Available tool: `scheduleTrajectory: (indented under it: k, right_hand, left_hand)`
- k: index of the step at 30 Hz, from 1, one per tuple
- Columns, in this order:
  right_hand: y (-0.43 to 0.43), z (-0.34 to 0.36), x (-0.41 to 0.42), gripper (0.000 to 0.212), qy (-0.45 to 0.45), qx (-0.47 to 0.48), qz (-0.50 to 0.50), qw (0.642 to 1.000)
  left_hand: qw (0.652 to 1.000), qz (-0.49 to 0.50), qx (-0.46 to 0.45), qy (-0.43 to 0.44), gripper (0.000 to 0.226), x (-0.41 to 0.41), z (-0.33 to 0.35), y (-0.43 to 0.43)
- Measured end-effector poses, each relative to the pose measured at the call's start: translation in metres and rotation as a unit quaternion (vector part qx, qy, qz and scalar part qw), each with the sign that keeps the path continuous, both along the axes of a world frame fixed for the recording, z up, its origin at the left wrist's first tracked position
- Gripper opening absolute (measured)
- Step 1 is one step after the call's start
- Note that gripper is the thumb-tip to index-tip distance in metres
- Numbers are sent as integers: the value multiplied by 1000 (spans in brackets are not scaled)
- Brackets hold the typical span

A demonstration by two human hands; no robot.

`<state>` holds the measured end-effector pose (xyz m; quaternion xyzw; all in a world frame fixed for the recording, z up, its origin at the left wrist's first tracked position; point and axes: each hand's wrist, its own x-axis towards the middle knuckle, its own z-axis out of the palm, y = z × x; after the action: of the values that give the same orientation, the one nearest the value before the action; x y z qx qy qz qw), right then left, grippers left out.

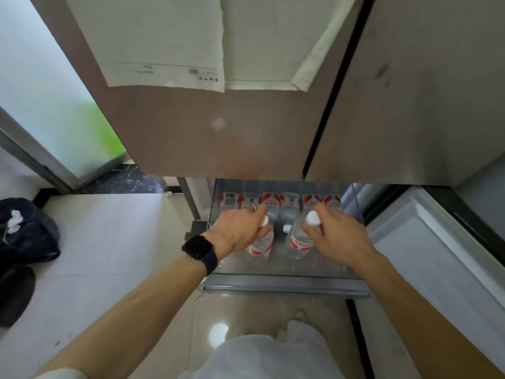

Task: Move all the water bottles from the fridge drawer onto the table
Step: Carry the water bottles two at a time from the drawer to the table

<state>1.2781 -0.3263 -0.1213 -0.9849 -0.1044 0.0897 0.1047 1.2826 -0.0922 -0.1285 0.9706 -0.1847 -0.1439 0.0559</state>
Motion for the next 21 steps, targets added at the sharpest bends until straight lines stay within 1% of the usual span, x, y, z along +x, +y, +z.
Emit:
scheduleTrajectory:
  k: [2,7,9,11,14,15,18,20,21]
  right_hand:
    - [-2,-12,-1,23,33,20,-4,999]
    - [-5,-34,-3,19,44,152,-46,986]
    - [-4,-39,-4,23,36,186,-64,980]
    - [-3,-47,-6,35,29,200,-82,976]
    - [-2,-60,-11,62,27,231,-113,966]
    - [-1,-61,-12,67,35,246,-118,962]
    - [5,-72,-11,72,65,317,-131,937]
    - [10,-75,-9,74,95,358,-144,918]
    - [12,-75,-9,75,104,359,-148,916]
  left_hand:
    - [1000,-22,6,-12,43,4,0,-8]
    - [997,-65,9,-26,38,10,-4,-4]
    - [999,-40,-19,-29,37,12,-11,2]
    - [997,4,-75,-13,40,13,-20,5]
    - [985,45,-163,22,47,9,-38,5]
    - [980,58,-187,31,50,7,-43,5]
    - [962,101,-247,52,62,3,-58,4]
    - [956,106,-270,55,78,1,-67,3]
    - [952,106,-279,63,87,1,-72,4]
